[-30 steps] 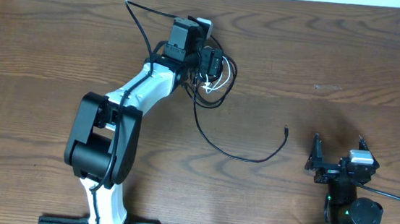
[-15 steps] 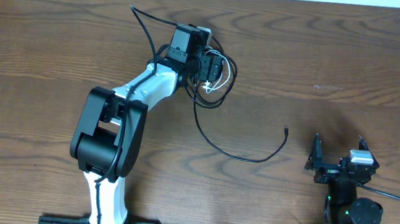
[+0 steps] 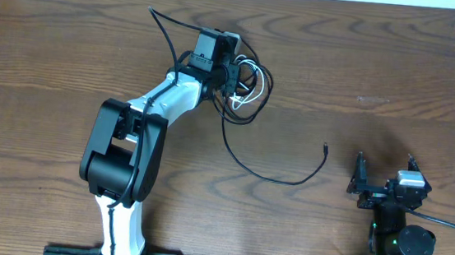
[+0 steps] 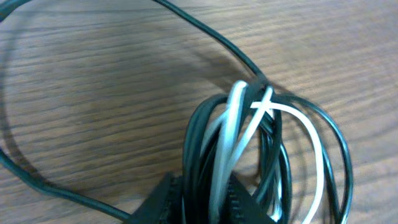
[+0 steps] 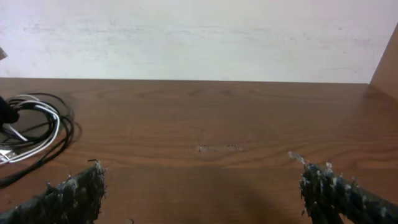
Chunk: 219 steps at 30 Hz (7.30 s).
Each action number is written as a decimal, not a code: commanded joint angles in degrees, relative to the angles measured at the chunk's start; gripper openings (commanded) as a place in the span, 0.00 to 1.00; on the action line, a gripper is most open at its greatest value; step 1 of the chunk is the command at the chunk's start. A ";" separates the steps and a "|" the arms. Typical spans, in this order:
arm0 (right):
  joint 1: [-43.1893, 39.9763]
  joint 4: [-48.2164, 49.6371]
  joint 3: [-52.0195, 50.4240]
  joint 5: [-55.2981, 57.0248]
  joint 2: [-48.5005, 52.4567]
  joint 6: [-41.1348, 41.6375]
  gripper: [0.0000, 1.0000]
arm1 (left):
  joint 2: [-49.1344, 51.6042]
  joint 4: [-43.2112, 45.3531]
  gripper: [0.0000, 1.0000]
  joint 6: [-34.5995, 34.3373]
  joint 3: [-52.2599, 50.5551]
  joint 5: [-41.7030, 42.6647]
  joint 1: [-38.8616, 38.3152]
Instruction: Untangle cables
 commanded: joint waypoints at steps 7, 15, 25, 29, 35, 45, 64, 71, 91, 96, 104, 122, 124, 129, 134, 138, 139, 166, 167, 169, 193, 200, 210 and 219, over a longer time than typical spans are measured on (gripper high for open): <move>-0.39 -0.20 -0.09 0.63 -0.37 1.01 0.99 | -5.20 -0.74 0.08 -0.48 0.37 6.01 -0.07; -0.39 -0.20 -0.09 0.63 -0.37 1.01 0.99 | -19.78 -5.97 0.08 -0.48 0.37 6.27 -0.07; -0.39 -0.20 -0.09 0.63 -0.37 1.01 0.99 | -32.81 -13.44 0.08 -0.39 0.37 19.58 -0.07; -0.39 -0.20 -0.09 0.63 -0.37 1.01 0.99 | -37.22 -17.03 0.08 0.04 0.37 19.61 -0.07; -0.39 -0.20 -0.09 0.63 -0.37 1.01 0.99 | -40.35 -17.20 0.08 3.54 0.37 23.37 -0.07; -0.39 -0.20 -0.09 0.66 -0.37 0.98 0.99 | -40.44 -17.29 0.08 13.73 0.37 38.93 -0.07; -0.42 3.65 11.45 -12.98 1.64 6.03 0.99 | -40.41 -17.44 0.08 22.53 0.37 59.87 -1.07; -0.42 -10.75 29.64 -14.25 15.78 3.48 0.99 | -40.37 -17.59 0.08 22.53 0.37 59.84 -4.09; -0.39 -35.52 55.65 -36.92 42.16 11.13 0.99 | -40.37 -28.59 0.08 32.00 0.37 60.57 -4.04; -0.39 -35.91 55.63 -36.92 44.00 13.49 0.99 | -40.37 -28.98 0.08 31.98 0.37 65.35 -4.02; -0.35 -38.47 55.58 -41.42 49.77 15.58 0.99 | -40.37 -29.05 0.08 31.95 0.37 72.72 -4.04; 5.29 -36.04 55.58 -44.76 58.36 12.33 0.99 | -40.37 -29.86 0.08 31.93 0.37 77.05 -5.99; 5.44 -35.98 55.58 -43.28 59.58 12.31 0.99 | -40.37 -29.86 0.08 31.95 0.37 77.02 -6.71; 5.46 -35.76 55.58 -43.25 62.53 12.07 0.99 | -40.37 -29.83 0.08 31.98 0.37 76.94 -7.08; 5.64 -35.56 55.58 -43.28 66.01 11.87 0.99 | -40.37 -29.62 0.08 32.00 0.37 76.91 -7.08; 5.64 -35.10 55.58 -43.30 68.30 11.26 0.99 | -40.37 -29.20 0.08 31.95 0.37 76.94 -7.08; 5.64 -34.62 55.58 -43.32 68.81 11.28 0.99 | -40.37 -29.22 0.07 31.95 0.37 76.94 -7.08; -4.33 -58.03 55.54 17.40 69.09 20.70 0.99 | -40.39 -30.88 0.08 19.54 0.37 74.36 14.88; -5.84 -58.16 55.54 17.38 69.09 21.46 0.99 | -40.39 -31.93 0.08 19.43 0.37 74.36 16.90; -8.31 -58.31 55.54 17.33 69.09 22.10 0.99 | -40.39 -33.94 0.08 19.45 0.37 74.34 20.55; -30.62 -58.36 55.54 14.53 69.09 25.05 0.99 | -40.39 -44.50 0.08 17.31 0.37 28.13 35.65; -35.23 -58.36 55.54 12.79 69.09 25.46 0.99 | -40.39 -46.51 0.08 1.05 0.37 -10.47 35.98; -36.17 -56.30 55.54 -4.50 69.09 14.88 0.99 | -40.39 -47.04 0.08 11.78 0.37 11.23 36.22; -34.27 -56.78 55.54 -51.54 69.09 -20.61 0.99 | -40.39 -55.43 0.07 46.75 0.37 51.54 34.07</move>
